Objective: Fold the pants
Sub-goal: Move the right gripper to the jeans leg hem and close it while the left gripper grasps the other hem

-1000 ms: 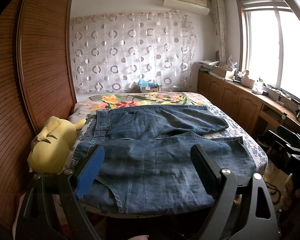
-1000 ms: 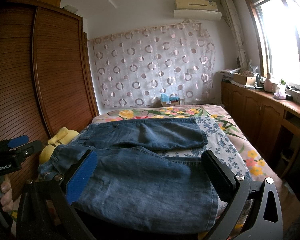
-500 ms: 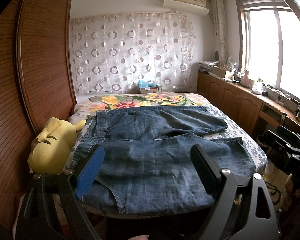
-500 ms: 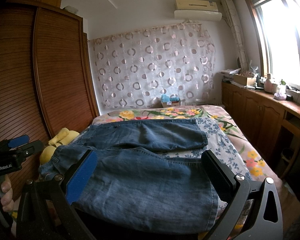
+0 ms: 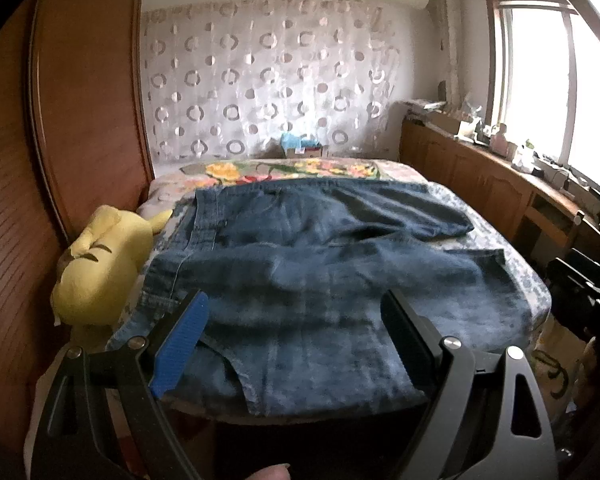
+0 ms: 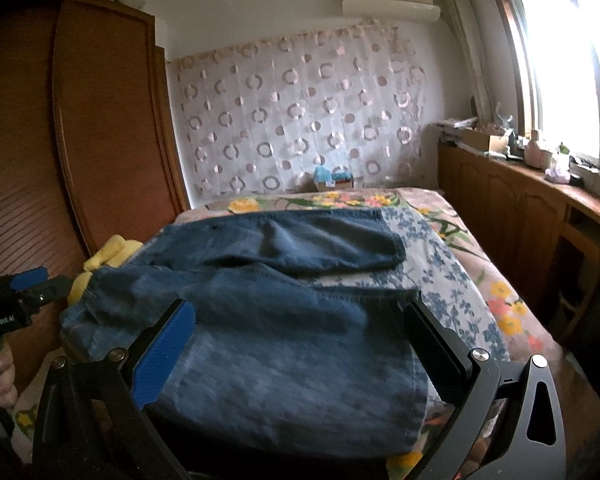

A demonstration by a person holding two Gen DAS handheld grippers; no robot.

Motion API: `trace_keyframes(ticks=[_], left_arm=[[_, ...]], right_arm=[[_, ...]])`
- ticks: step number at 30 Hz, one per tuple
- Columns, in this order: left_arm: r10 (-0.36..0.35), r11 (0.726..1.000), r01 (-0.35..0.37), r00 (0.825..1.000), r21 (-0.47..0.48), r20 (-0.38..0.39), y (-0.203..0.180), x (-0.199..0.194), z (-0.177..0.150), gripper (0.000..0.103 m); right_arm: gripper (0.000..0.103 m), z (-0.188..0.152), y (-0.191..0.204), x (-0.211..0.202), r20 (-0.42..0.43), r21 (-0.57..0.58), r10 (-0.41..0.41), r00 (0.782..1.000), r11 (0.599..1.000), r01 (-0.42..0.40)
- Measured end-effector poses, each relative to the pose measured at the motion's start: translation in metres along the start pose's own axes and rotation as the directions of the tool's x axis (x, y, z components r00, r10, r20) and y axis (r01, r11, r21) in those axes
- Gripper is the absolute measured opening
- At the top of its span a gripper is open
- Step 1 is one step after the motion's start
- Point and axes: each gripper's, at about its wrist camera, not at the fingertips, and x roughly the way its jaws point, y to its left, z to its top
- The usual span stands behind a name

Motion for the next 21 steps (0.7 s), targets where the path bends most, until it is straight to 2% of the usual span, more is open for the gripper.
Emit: trace_keyframes(ticks=[11,21], left_arm=[[0.008,1.0,-0.008,0.997,-0.002,-0.079,0.034,0.034,-0.025,0.088],[0.033,0.999,-0.034,0.995,-0.009,-0.096,0.071,0.035,-0.021,0.088]], right_arm=[[0.103,-0.012,-0.016,0.008,-0.115,-0.018,-0.041,0.992,0.999,0.039],[0.095,-0.012,-0.027,-0.003,-0.189,-0.015,-0.058,0.98,0.998,0.056]])
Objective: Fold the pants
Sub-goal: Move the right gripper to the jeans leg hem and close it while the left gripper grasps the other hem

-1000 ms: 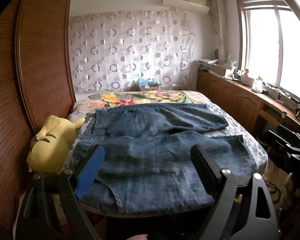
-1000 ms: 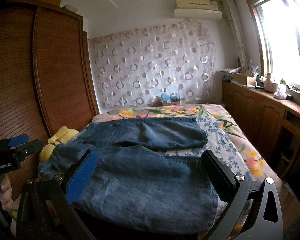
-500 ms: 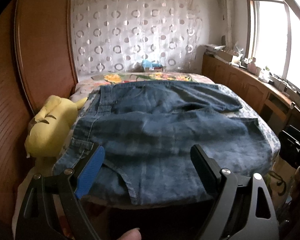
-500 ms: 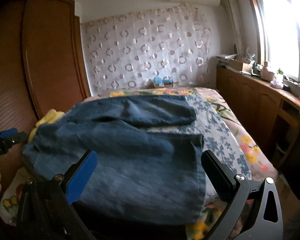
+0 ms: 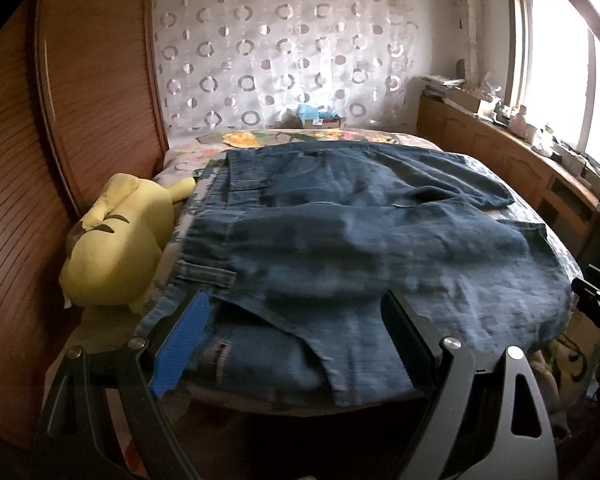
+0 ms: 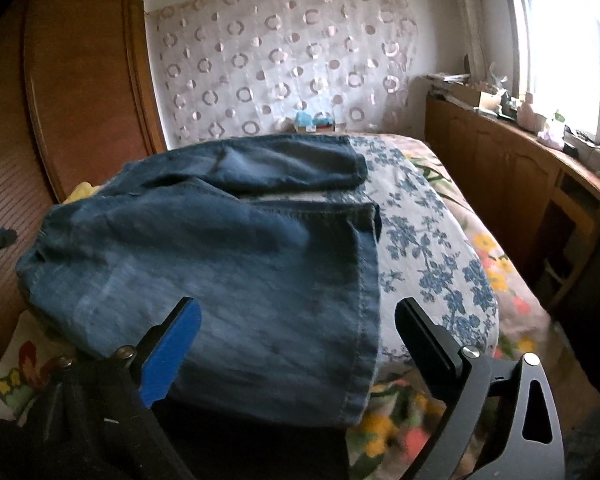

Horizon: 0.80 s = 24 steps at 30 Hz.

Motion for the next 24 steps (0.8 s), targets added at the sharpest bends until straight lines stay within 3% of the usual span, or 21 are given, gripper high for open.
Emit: trace_keyframes(ticks=[6,12,20,24], left_arm=[[0.023,1.0,-0.023,1.0,-0.02,-0.012,0.033,0.005,-0.005,0.088],[0.066,0.997,-0.068,0.997,-0.043,-0.046,0.057,0.019,-0.02,0.085],[0.107,0.989,-0.118,0.987,-0.093,-0.116,0.091,0.041,-0.041,0.069],[0.112,0.984,-0.131,0.983,-0.122,-0.147,0.101,0.054,-0.048,0.067]], right_arm=[[0.085,-0.003,-0.005,-0.001,-0.038,-0.001,0.001,0.999,1.0,-0.001],[0.084,-0.008,-0.006,0.0,-0.05,-0.002,-0.009,0.999,1.0,0.009],[0.083,-0.012,-0.011,-0.002,-0.059,0.008,-0.015,0.998,1.0,0.015],[0.083,-0.009,-0.009,-0.004,-0.062,0.002,-0.016,0.998,1.0,0.016]])
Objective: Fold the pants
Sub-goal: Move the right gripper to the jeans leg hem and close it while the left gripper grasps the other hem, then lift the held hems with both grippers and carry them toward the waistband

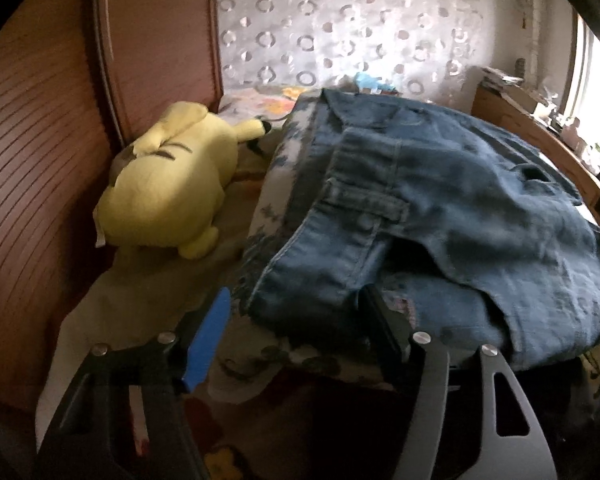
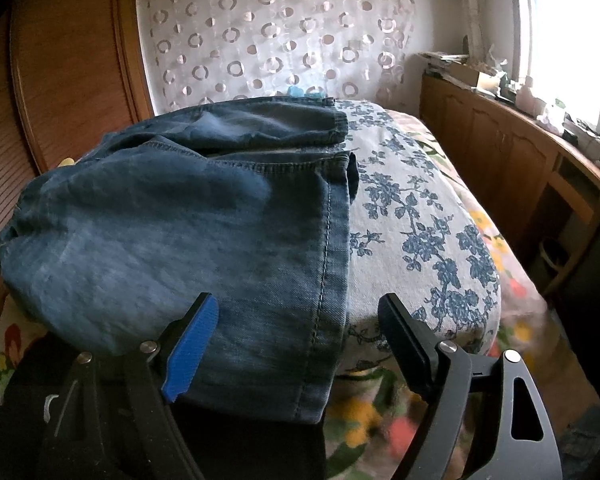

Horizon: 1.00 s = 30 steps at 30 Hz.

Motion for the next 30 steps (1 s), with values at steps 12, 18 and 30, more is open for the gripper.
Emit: trace_keyframes(ticks=[12,18,30], left_arm=[[-0.038,0.999,0.038,0.999,0.026,0.019,-0.007,0.005,0.0,0.042],[-0.051,0.998,0.047,0.997,0.051,0.066,-0.018,-0.013,0.005,0.023],[-0.118,0.99,0.103,0.978,0.095,0.17,-0.043,-0.048,0.035,0.019]], right_arm=[[0.083,0.01,0.003,0.009,-0.012,-0.032,-0.016,1.0,0.999,0.016],[0.08,0.01,0.004,0.009,-0.014,-0.04,-0.015,1.0,0.999,0.014],[0.049,0.014,0.007,0.009,-0.016,-0.057,-0.012,1.0,0.998,0.011]])
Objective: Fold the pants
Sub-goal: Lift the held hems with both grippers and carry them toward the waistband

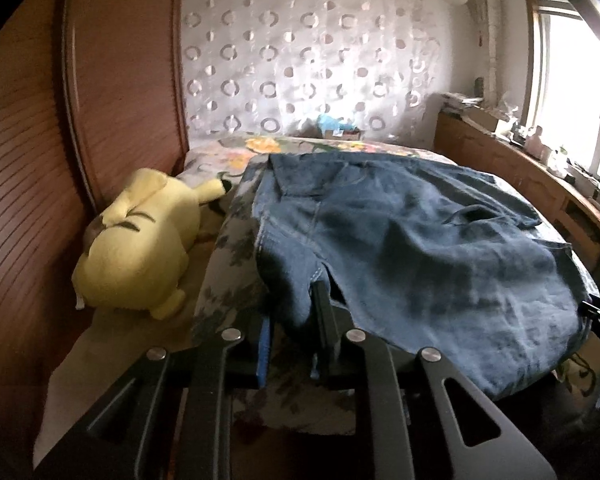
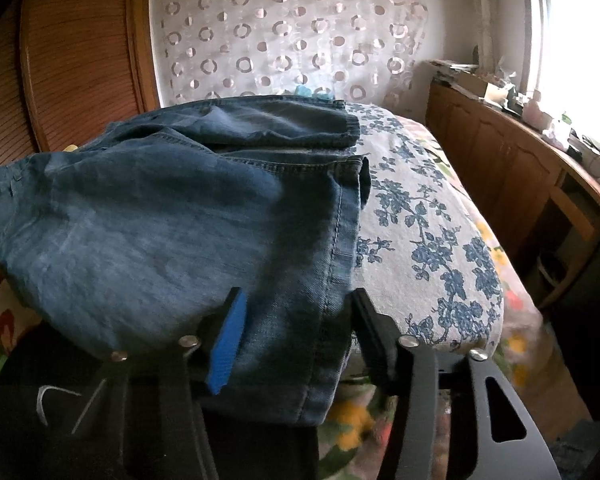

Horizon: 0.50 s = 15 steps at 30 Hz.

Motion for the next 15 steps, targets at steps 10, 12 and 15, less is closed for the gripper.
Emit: trace_keyframes(ticks=[10,12,15], left_arm=[[-0.016,1.0,0.015,0.999,0.022,0.035,-0.013,-0.003,0.016,0.017],[-0.022,0.999,0.021,0.998,0.031,0.05,-0.016,-0.006,0.023,0.017],[-0.035,0.998,0.032,0.997,0.047,0.073,-0.023,-0.009,0.036,0.017]], right_arm=[[0.009,0.009,0.0,0.0,0.003,-0.036,0.071,0.997,0.997,-0.071],[0.009,0.019,0.0,-0.006,0.034,-0.045,0.085,0.996,0.995,-0.084],[0.008,0.044,0.004,-0.017,0.093,-0.089,0.098,0.991,0.992,-0.09]])
